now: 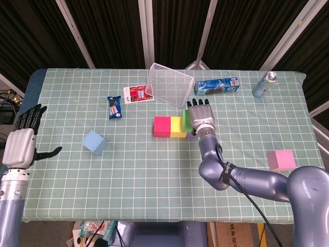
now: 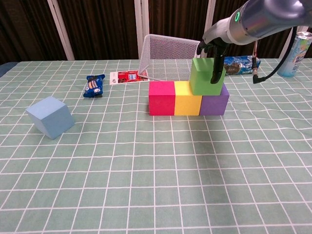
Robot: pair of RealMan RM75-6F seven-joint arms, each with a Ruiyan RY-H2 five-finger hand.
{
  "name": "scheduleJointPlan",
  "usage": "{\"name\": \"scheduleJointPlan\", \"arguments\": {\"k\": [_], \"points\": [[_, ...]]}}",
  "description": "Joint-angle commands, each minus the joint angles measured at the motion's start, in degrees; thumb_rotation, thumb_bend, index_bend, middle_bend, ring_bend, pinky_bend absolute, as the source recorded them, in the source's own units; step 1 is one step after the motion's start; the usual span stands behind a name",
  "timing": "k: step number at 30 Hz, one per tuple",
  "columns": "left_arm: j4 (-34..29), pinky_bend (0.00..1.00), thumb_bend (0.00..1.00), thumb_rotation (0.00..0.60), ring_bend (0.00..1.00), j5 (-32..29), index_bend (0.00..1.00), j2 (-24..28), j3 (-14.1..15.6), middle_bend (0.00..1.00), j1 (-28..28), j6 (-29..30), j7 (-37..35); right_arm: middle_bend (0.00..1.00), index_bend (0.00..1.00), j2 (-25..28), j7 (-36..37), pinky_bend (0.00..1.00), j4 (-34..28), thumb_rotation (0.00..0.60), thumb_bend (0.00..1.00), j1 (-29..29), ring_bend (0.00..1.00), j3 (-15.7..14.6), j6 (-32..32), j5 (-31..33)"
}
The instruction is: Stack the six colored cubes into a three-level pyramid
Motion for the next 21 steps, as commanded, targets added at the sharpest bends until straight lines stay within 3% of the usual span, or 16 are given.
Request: {"name": "scheduleJointPlan", "arguments": {"k": [1,8,12,21], "points": [[-0.1,0.0,0.1,0.6,0.0,0.2,0.0,0.1,0.1,0.0,0.1,0.1,-0.1,0.0,0.0,3.0,2.9,0.0,-3.6,0.6,0.24,-2.2,0.0,-0.1,2.2,-4.4],[-0.4,0.0,0.1,0.6,0.0,1.1,0.0,0.3,0.5,0.0,0.4,0.2,-0.1,0.0,0.0,10.3,14.9,0.0,-13.5,0.6,0.24,-12.2,0.0,-2.2,10.5,-19.6],[-0.4,0.0,0.1,0.6,0.0,1.5,0.0,0.1,0.9,0.0,0.4,0.3,0.5,0.0,0.0,14.4,23.6,0.0,-18.8,0.6,0.24,-20.5,0.0,-5.2,14.6,-28.0],[-0.3,0.0,0.1,0.6,0.0,2.1,0.0,-1.6,1.8,0.0,-0.2,-0.3,2.3,0.0,0.0,16.4,38.9,0.0,-20.6,0.6,0.24,-36.6,0.0,-13.7,22.0,-45.2]]}}
